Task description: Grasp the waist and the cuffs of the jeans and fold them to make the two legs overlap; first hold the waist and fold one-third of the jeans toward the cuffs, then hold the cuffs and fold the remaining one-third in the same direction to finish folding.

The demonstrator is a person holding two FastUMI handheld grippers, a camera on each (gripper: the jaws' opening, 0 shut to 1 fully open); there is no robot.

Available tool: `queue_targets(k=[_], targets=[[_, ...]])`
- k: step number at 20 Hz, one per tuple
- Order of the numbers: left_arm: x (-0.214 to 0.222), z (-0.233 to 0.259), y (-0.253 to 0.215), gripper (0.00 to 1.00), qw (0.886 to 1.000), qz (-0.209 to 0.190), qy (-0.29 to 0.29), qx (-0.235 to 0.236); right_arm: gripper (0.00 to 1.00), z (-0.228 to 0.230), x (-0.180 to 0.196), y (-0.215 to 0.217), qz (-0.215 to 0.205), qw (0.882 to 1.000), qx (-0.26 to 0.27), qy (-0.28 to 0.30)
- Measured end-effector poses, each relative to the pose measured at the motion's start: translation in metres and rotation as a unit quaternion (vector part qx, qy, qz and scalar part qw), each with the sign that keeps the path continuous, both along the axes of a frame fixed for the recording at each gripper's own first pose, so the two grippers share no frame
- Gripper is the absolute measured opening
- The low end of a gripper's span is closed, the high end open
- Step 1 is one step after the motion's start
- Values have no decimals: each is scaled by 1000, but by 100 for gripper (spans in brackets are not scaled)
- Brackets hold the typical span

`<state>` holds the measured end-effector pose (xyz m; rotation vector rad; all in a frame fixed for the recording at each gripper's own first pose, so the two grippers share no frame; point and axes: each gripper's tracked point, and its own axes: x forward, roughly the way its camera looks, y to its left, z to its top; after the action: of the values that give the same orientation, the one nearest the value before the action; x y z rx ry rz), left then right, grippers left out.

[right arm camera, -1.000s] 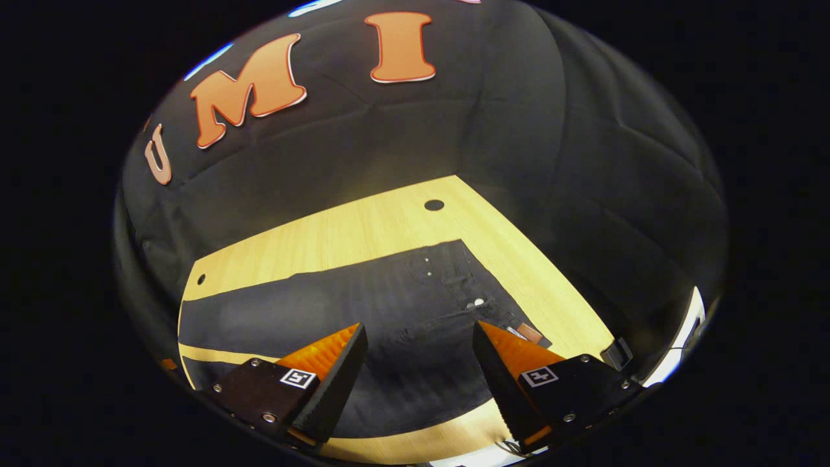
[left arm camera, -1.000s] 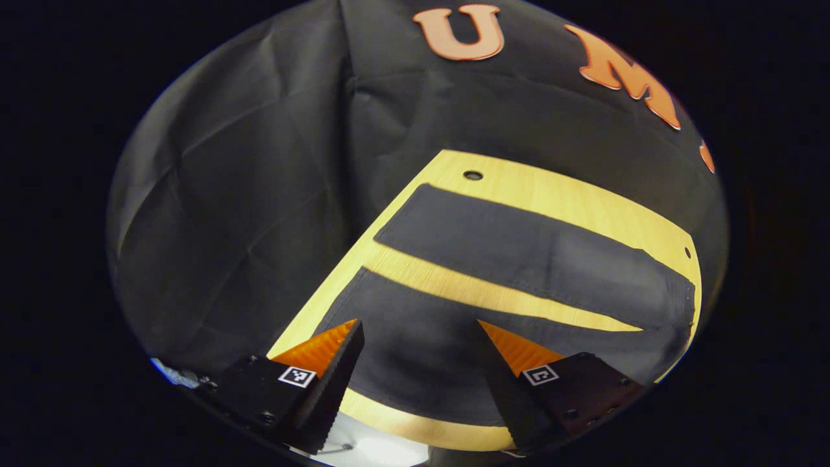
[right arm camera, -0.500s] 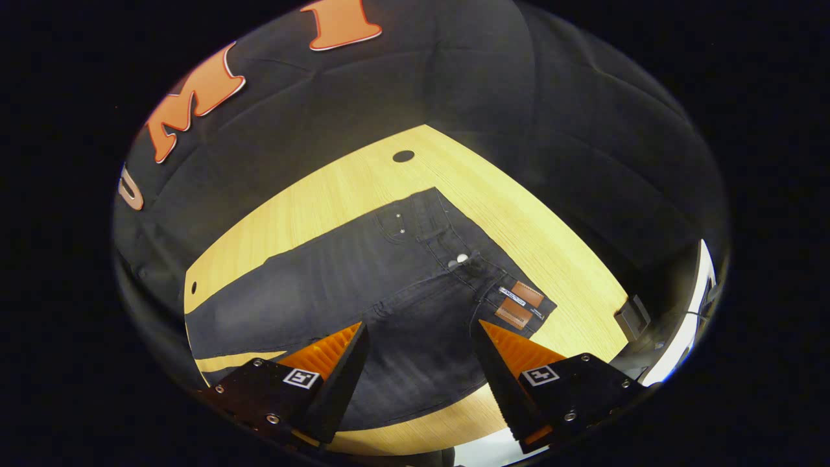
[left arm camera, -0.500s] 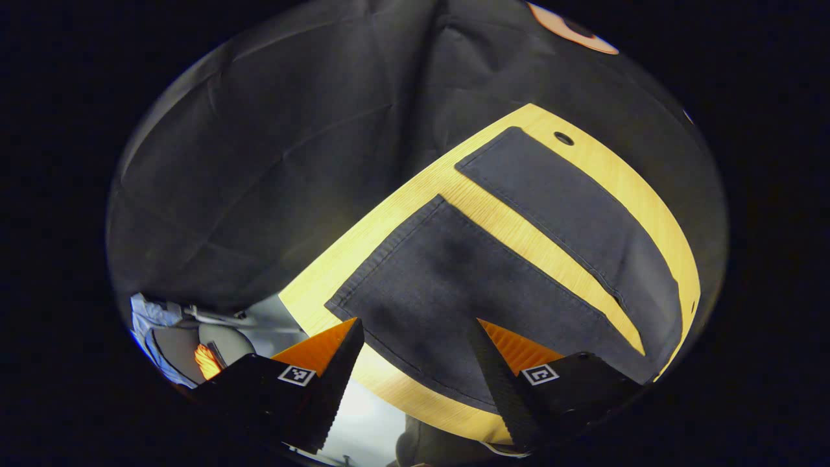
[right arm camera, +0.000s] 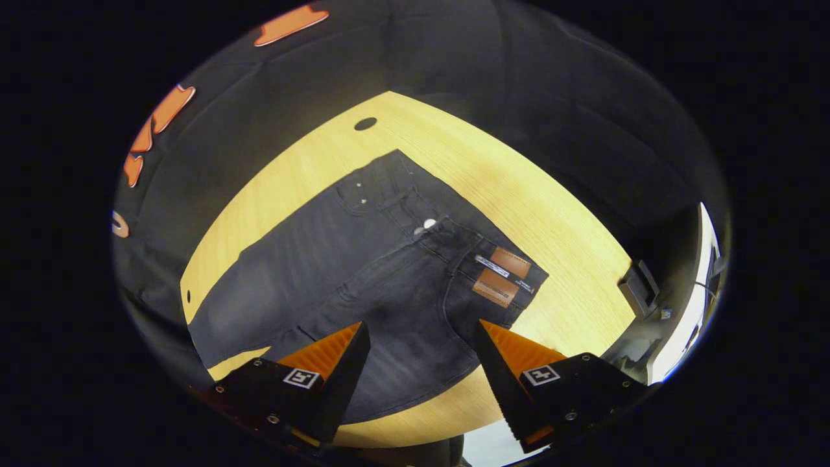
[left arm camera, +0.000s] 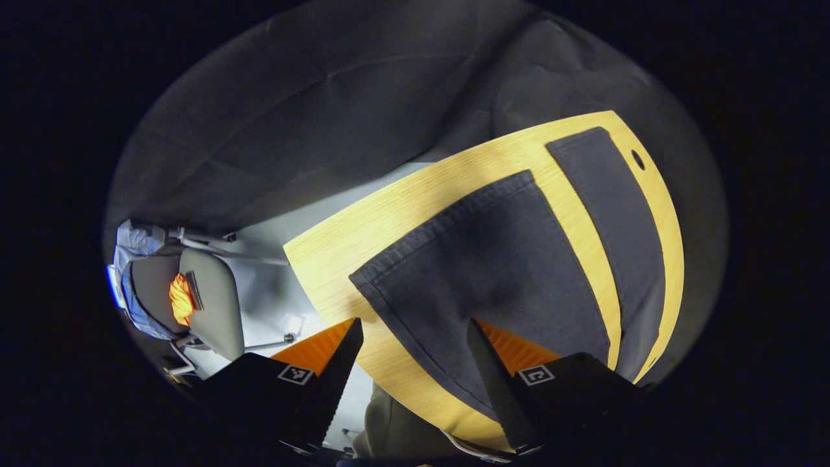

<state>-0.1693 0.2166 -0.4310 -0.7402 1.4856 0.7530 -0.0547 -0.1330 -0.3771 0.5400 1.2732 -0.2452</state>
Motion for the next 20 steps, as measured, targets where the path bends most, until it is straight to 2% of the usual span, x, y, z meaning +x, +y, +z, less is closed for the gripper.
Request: queue_targets(k=[4,7,10,14,15,17,18,19,20], targets=[[-9,-14,11,97,999,28,38,-3,98,-23,-12,-15,-11,999,1,44],[-9,-25,9,96,997,54,46,-15,98,-40,-17,-26,-33,997,-3,70],[-10,-31,5,88,995,83,51,-31,98,-56,-26,-30,-50,994,-4,99],[-10,-29,8,89,993,98,56,-41,98,-77,-30,-28,-105,986,22,129],[-10,-30,8,89,993,98,56,-40,98,-82,-26,-31,-115,986,14,121],[-8,-29,7,90,993,98,56,-39,94,-79,-29,-35,-110,984,-4,138],[-6,-29,8,90,993,94,51,-38,88,-79,-32,-34,-104,983,-10,150],[-4,-29,7,85,995,79,48,-37,84,-81,-28,-34,-103,983,-9,150],[0,-27,6,80,997,56,40,-31,68,-79,-24,-31,-111,983,5,146]])
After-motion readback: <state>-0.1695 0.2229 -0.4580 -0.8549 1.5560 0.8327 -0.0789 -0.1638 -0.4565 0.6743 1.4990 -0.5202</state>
